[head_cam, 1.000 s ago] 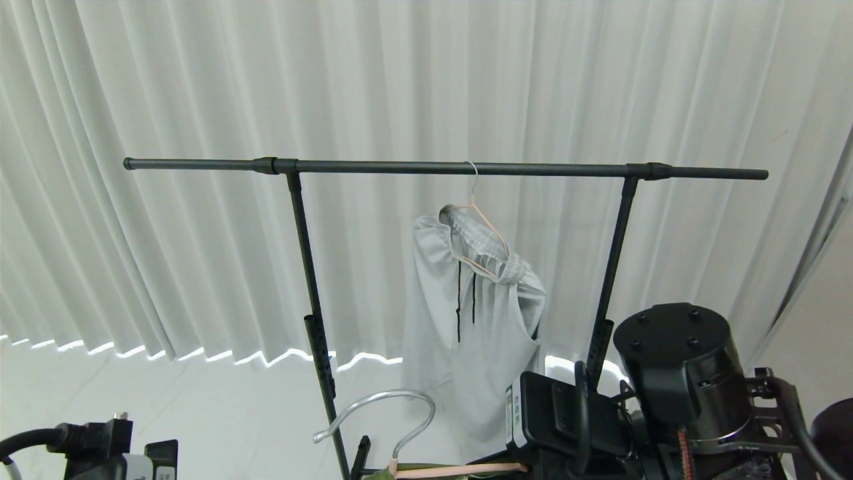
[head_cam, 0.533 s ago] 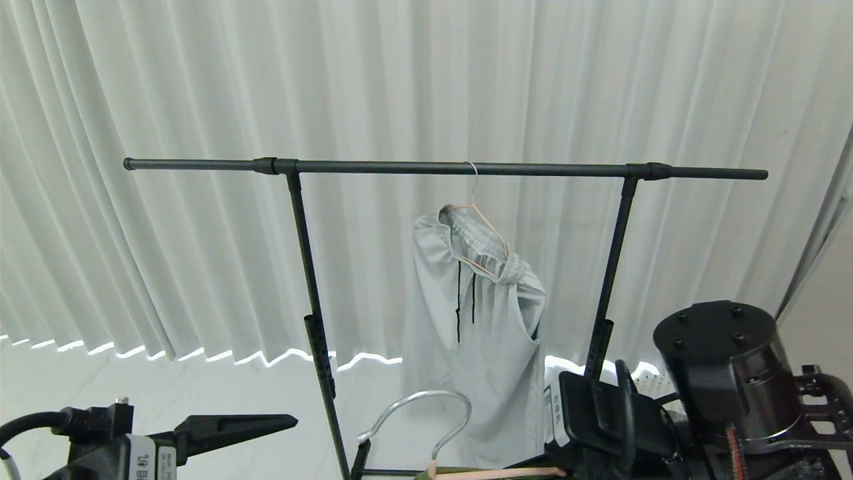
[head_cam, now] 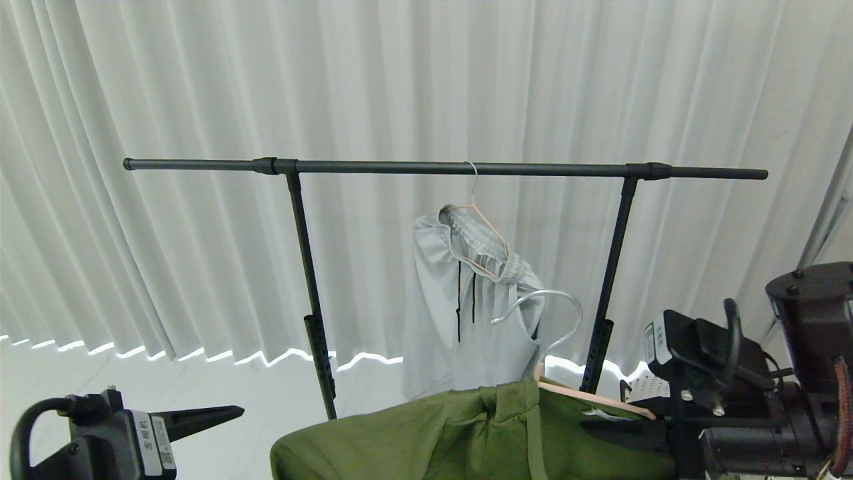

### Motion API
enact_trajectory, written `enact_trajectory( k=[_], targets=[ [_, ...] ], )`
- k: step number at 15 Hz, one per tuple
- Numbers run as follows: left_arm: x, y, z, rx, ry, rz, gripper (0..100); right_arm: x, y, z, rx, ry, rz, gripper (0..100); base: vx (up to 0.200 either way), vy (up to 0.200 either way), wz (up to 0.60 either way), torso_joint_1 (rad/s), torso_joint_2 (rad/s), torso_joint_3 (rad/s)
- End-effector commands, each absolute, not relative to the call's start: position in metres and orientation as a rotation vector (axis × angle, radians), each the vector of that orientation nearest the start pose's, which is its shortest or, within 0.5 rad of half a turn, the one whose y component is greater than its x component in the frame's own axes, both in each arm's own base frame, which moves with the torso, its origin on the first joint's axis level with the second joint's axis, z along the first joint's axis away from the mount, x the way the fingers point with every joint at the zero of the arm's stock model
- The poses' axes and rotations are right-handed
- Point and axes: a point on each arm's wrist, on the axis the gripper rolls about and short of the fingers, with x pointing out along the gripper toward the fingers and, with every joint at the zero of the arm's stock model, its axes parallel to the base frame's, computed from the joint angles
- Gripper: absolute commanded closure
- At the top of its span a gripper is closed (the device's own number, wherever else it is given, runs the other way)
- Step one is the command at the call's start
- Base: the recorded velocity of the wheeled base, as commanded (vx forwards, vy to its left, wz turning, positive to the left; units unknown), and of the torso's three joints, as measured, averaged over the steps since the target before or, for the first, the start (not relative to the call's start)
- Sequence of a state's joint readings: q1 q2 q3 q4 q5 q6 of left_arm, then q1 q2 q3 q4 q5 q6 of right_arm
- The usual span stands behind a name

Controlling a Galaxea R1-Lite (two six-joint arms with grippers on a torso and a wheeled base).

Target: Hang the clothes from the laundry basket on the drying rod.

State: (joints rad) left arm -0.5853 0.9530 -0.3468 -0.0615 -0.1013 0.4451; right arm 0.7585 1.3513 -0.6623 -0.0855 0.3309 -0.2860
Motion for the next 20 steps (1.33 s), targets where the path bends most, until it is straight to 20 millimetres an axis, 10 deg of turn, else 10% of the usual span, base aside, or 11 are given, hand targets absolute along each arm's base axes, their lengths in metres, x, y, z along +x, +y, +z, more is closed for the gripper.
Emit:
enact_trajectory(
  k=[1, 7, 8, 20],
  targets=[
    [0.082, -0.048, 0.137, 0.571, 0.46, -0.715, 0, 0.137, 0.137, 0.191, -0.37, 0.424, 1.125, 100, 0.0, 0.0, 0.0, 0.0, 0.0, 0.0],
    [0.111, -0.057, 0.131, 0.541, 0.497, -0.676, 0, 0.133, 0.14, 0.194, -0.374, 0.399, 1.157, 100, 0.0, 0.0, 0.0, 0.0, 0.0, 0.0],
    [0.113, -0.058, 0.131, 0.539, 0.497, -0.677, 100, 0.133, 0.141, 0.195, -0.373, 0.396, 1.157, 100, 0.0, 0.0, 0.0, 0.0, 0.0, 0.0],
    [0.119, -0.024, 0.116, 0.479, 0.647, -0.296, 100, 0.141, 0.129, 0.195, -0.372, 0.421, 0.992, 100, 0.0, 0.0, 0.0, 0.0, 0.0, 0.0]
  ],
)
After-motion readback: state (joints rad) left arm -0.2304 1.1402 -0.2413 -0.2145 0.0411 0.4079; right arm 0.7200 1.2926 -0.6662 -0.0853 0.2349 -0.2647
